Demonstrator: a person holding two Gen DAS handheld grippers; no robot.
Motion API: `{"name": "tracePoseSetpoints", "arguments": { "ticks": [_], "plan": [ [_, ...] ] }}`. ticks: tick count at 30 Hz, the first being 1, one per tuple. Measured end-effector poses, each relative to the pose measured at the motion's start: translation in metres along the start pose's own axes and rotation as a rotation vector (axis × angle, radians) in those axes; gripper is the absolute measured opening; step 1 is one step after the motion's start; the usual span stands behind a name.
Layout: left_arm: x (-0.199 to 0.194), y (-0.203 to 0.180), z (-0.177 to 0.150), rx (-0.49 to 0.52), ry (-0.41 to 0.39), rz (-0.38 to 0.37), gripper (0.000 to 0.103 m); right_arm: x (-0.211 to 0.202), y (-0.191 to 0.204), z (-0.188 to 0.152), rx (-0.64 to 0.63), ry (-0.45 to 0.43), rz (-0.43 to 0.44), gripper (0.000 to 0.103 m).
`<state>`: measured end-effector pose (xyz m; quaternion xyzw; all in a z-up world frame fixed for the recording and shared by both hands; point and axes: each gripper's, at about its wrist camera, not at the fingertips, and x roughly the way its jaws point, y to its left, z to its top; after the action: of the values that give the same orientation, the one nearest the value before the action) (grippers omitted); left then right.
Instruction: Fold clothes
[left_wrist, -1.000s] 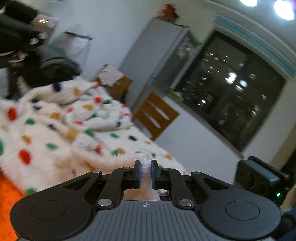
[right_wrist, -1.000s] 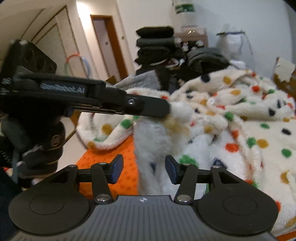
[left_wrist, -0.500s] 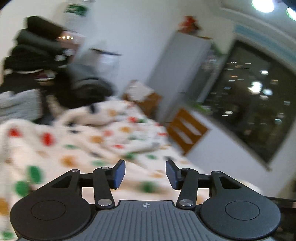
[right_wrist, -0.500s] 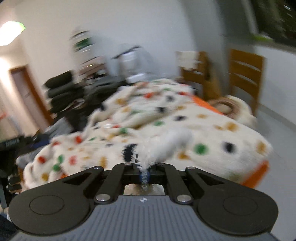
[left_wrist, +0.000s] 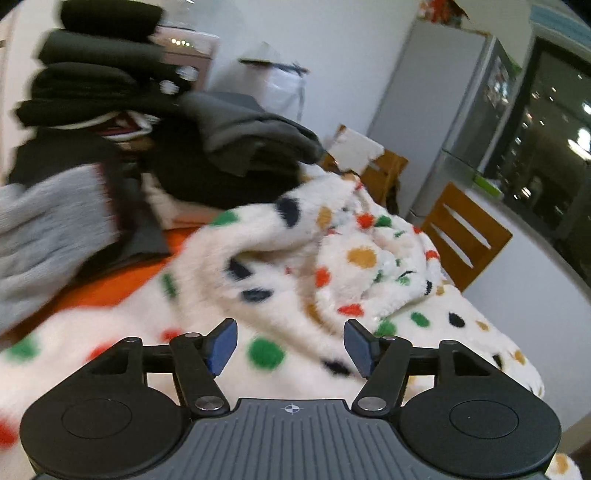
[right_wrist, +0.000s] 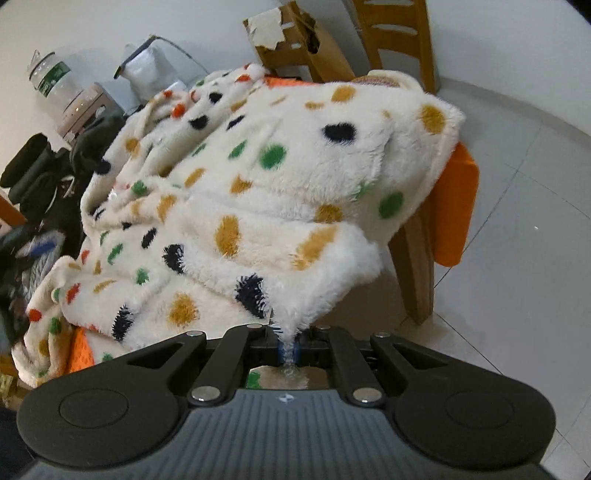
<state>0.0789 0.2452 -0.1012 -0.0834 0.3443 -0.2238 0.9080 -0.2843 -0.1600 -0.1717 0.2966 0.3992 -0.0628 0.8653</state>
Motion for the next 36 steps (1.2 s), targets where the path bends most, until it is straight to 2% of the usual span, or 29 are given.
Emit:
{"name": "tracePoseSetpoints", "arguments": {
  "ticks": [4, 9, 10, 11, 12, 15, 17, 19, 21, 24, 26, 28, 30, 34, 36],
  "plan": [
    [0.063, -0.018, 0.017, 0.032, 0.052, -0.027, 0.067, 0.010, 0.000, 0.000, -0.006, 0.031, 0.004, 0.006],
    [0.141, -0.032, 0.032, 0.066, 0.151, 0.000, 0.064, 0.018, -0.006, 0.007, 0.016, 0.033, 0.001, 0.006],
    [0.150, -0.034, 0.033, 0.070, 0.166, -0.010, 0.049, 0.019, -0.008, 0.008, 0.024, 0.032, -0.002, 0.006],
    [0.157, -0.036, 0.034, 0.081, 0.175, -0.015, 0.012, 0.019, -0.009, 0.008, 0.030, 0.032, -0.012, 0.006],
    [0.161, -0.039, 0.037, 0.098, 0.173, -0.003, 0.008, 0.019, -0.009, 0.007, 0.038, 0.030, -0.024, 0.006],
    [0.152, -0.037, 0.049, 0.119, 0.065, 0.059, 0.008, 0.013, -0.004, 0.001, 0.057, 0.005, -0.073, 0.006],
    [0.149, -0.025, 0.059, 0.102, 0.032, 0.102, 0.008, 0.006, 0.003, -0.005, 0.068, -0.022, -0.114, 0.006],
    [0.156, -0.010, 0.064, 0.109, 0.057, 0.122, 0.009, 0.001, 0.013, -0.011, 0.067, -0.048, -0.144, 0.006],
    [0.166, 0.001, 0.064, 0.133, 0.111, 0.113, 0.015, -0.004, 0.023, -0.017, 0.067, -0.074, -0.174, 0.006],
    [0.160, 0.008, 0.064, 0.133, 0.140, 0.016, 0.037, -0.012, 0.038, -0.026, 0.067, -0.113, -0.219, 0.006],
    [0.144, 0.013, 0.067, 0.127, 0.118, -0.058, 0.066, -0.018, 0.048, -0.032, 0.067, -0.139, -0.249, 0.006],
    [0.127, 0.020, 0.069, 0.150, 0.106, -0.119, 0.069, -0.020, 0.056, -0.035, 0.069, -0.155, -0.272, 0.006],
    [0.119, 0.026, 0.070, 0.204, 0.132, -0.168, 0.069, -0.021, 0.063, -0.037, 0.072, -0.166, -0.291, 0.006],
    [0.124, 0.018, 0.064, 0.422, 0.226, -0.271, 0.069, -0.024, 0.077, -0.039, 0.078, -0.188, -0.329, 0.006],
    [0.136, 0.016, 0.059, 0.484, 0.297, -0.315, 0.068, -0.025, 0.084, -0.041, 0.081, -0.199, -0.348, 0.006]
  ]
}}
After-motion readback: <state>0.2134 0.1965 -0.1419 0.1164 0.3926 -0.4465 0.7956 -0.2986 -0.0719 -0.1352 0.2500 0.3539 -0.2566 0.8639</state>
